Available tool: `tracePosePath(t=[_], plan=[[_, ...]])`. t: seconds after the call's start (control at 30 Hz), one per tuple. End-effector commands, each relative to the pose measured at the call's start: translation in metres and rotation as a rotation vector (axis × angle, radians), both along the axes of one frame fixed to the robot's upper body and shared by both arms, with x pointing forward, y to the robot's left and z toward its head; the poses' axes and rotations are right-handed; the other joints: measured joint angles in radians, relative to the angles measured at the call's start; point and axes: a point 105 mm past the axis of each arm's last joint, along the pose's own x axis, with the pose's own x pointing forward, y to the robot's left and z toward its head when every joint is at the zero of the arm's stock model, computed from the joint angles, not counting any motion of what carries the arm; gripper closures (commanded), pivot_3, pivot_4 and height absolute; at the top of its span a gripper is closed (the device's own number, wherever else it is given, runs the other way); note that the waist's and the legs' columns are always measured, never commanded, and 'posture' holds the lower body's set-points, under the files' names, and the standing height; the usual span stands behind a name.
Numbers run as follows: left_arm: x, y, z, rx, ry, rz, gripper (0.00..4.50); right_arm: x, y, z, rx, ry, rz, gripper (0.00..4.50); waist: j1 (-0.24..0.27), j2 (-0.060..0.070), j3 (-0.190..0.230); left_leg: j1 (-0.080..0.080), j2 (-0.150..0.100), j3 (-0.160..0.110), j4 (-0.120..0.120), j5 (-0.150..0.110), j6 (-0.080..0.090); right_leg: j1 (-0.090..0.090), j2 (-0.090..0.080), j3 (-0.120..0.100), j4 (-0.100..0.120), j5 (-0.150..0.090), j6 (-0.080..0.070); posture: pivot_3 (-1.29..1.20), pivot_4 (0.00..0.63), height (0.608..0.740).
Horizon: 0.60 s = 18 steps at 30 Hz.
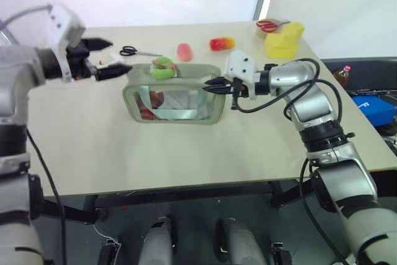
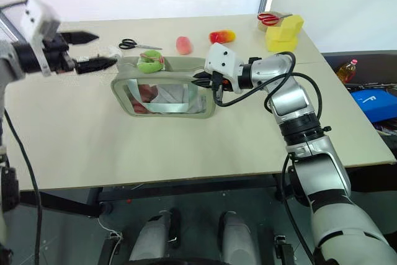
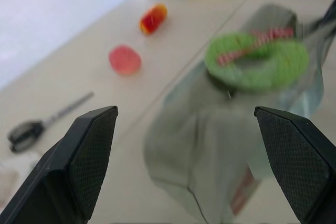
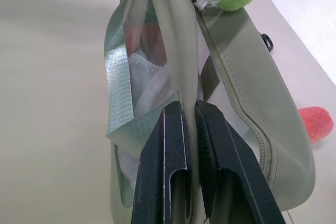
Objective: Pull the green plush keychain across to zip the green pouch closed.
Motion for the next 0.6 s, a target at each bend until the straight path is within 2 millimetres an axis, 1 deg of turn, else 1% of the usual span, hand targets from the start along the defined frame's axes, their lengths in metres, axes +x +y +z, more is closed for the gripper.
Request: tracePosePath(t=[0.03, 0.07, 0.17, 0.2, 0.3, 0.4, 0.6], plan=[[0.004, -0.002, -0.001, -0.035, -0.048, 0.03, 0.05, -0.002, 0.004, 0.008, -0.008, -0.027, 0.021, 4.5, 0.006, -0.001, 0.0, 0.0, 0.0, 0.0, 0.0, 0.0, 0.0, 0.0, 0.0, 0.0, 0.0, 0.0, 0.0, 0.0, 0.15, 0.74], [0.006, -0.002, -0.003, -0.049, -0.05, 0.04, 0.05, -0.003, 0.004, 0.008, -0.009, -0.025, 0.023, 4.5, 0.008, -0.001, 0.0, -0.001, 0.0, 0.0, 0.001, 0.0, -0.001, 0.0, 0.0, 0.0, 0.0, 0.0, 0.0, 0.0, 0.15, 0.74], [0.013, -0.011, 0.001, -0.081, -0.072, 0.024, 0.84, -0.003, 0.004, 0.008, -0.012, -0.022, 0.027, 4.5, 0.007, -0.001, 0.0, -0.001, 0.0, 0.0, 0.002, -0.001, -0.002, 0.0, 0.0, 0.0, 0.0, 0.001, -0.002, 0.0, 0.15, 0.74], [0.014, -0.015, 0.002, -0.092, -0.075, 0.013, 1.28, -0.003, 0.004, 0.008, -0.013, -0.021, 0.028, 4.5, 0.007, -0.001, 0.0, -0.001, 0.0, 0.0, 0.002, -0.001, -0.002, 0.0, 0.0, 0.0, 0.0, 0.001, -0.002, 0.0, 0.15, 0.74], [0.017, -0.024, 0.001, -0.092, -0.076, -0.014, 2.89, -0.003, 0.005, 0.009, -0.013, -0.02, 0.031, 4.5, 0.005, -0.001, 0.0, -0.001, 0.0, 0.0, 0.002, -0.001, -0.002, 0.0, 0.0, 0.0, 0.0, 0.001, -0.002, 0.0, 0.15, 0.74], [0.015, -0.027, -0.002, -0.075, -0.064, -0.042, 4.44, -0.002, 0.005, 0.01, -0.013, -0.022, 0.028, 4.5, 0.005, -0.001, 0.0, -0.001, 0.0, 0.0, 0.001, 0.0, 0.0, 0.0, 0.0, 0.0, 0.0, 0.001, -0.001, 0.0, 0.15, 0.74], [0.013, -0.023, -0.003, -0.046, -0.047, -0.045, 4.48, 0.002, 0.001, 0.017, -0.014, -0.029, 0.003, 4.5, 0.005, -0.001, 0.0, -0.001, 0.0, 0.0, 0.002, -0.001, -0.002, 0.0, 0.0, 0.0, 0.0, 0.001, -0.001, 0.0, 0.15, 0.74]])
